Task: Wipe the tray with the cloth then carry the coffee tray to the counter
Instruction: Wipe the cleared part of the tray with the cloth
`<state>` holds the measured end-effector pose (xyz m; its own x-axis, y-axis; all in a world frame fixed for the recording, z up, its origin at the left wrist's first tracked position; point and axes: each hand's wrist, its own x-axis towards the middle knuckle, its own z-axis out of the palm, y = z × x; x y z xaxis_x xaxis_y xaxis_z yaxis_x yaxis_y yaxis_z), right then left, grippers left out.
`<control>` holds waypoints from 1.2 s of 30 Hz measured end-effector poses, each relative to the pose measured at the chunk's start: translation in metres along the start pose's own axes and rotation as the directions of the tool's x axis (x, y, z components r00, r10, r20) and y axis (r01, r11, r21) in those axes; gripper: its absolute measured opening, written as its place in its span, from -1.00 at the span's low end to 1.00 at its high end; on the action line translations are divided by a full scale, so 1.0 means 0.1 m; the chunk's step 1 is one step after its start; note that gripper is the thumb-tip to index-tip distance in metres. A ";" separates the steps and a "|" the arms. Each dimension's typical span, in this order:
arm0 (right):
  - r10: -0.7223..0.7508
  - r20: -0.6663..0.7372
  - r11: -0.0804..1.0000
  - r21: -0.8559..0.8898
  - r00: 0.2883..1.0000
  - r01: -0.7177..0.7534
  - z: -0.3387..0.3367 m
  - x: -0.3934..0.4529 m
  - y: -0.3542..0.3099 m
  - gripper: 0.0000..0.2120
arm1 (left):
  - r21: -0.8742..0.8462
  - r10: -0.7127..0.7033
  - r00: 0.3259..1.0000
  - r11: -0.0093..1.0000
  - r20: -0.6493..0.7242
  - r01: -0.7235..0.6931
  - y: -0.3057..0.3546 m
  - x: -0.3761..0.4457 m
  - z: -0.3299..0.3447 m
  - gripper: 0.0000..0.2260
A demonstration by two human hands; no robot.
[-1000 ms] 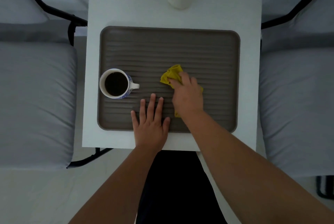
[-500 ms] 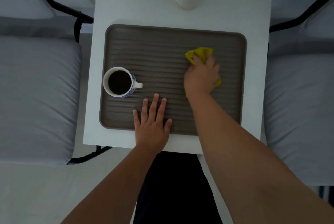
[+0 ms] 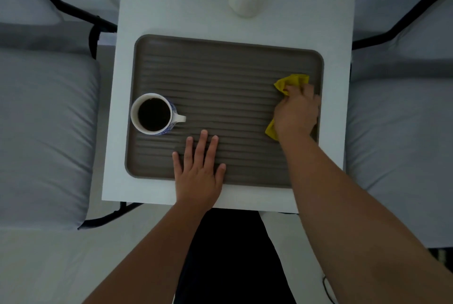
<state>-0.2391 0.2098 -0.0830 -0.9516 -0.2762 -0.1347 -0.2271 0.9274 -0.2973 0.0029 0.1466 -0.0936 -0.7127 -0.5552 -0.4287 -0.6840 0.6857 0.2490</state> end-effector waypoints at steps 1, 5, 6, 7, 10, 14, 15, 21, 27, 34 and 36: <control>0.007 0.007 1.000 -0.027 1.000 -0.007 0.03 -0.02 -0.12 -0.66 | 0.000 0.000 1.000 1.000 0.000 0.000 0.00 0.00 0.01 -0.41; -0.176 0.096 0.984 -0.023 0.980 0.179 0.19 -0.25 -0.63 -0.68 | 0.026 -0.003 1.000 1.000 -0.009 0.004 -0.01 0.00 0.03 -0.41; -0.229 0.128 0.972 -0.026 0.965 0.234 0.22 -0.31 -0.74 -0.67 | 0.029 -0.003 1.000 1.000 -0.010 0.003 -0.01 0.00 0.03 -0.41; -0.276 0.162 0.958 -0.034 0.947 0.285 0.25 -0.34 -0.82 -0.67 | 0.030 -0.001 1.000 1.000 -0.010 0.001 0.00 0.00 0.03 -0.41; -0.416 0.226 0.899 -0.046 0.881 0.436 0.21 -0.28 -0.74 -0.64 | 0.030 -0.001 1.000 1.000 -0.009 0.002 -0.01 0.00 0.02 -0.41; -0.380 0.099 0.920 -0.059 0.920 0.387 0.04 -0.05 -0.02 -0.59 | 0.025 -0.003 1.000 1.000 0.005 0.003 -0.01 0.00 0.01 -0.41; -0.317 0.068 0.946 -0.046 0.946 0.320 -0.01 -0.03 0.15 -0.59 | 0.022 -0.006 1.000 1.000 0.010 0.006 0.00 0.01 0.00 -0.41; -0.238 0.041 0.964 -0.110 0.970 0.241 0.11 -0.25 -0.05 -0.56 | 0.021 -0.004 1.000 1.000 0.002 0.004 -0.01 0.00 0.01 -0.42; -0.500 0.233 0.844 -0.082 0.834 0.529 0.29 -0.51 -0.70 -0.58 | 0.048 -0.013 1.000 0.999 0.012 0.012 0.00 0.00 0.00 -0.42; -0.716 0.184 0.667 -0.102 0.673 0.738 0.15 -0.47 0.16 -0.67 | 0.041 -0.015 1.000 0.999 0.016 0.015 0.02 0.00 -0.02 -0.40; -0.646 0.169 0.742 -0.089 0.744 0.664 0.06 -0.54 0.36 -0.68 | 0.036 -0.016 1.000 0.999 0.023 0.015 0.02 0.00 -0.03 -0.40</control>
<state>-0.1947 0.2570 -0.0917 -0.5266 -0.8475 -0.0674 -0.8193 0.5270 -0.2260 0.0009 0.1466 -0.0904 -0.6980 -0.5551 -0.4523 -0.6885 0.6939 0.2109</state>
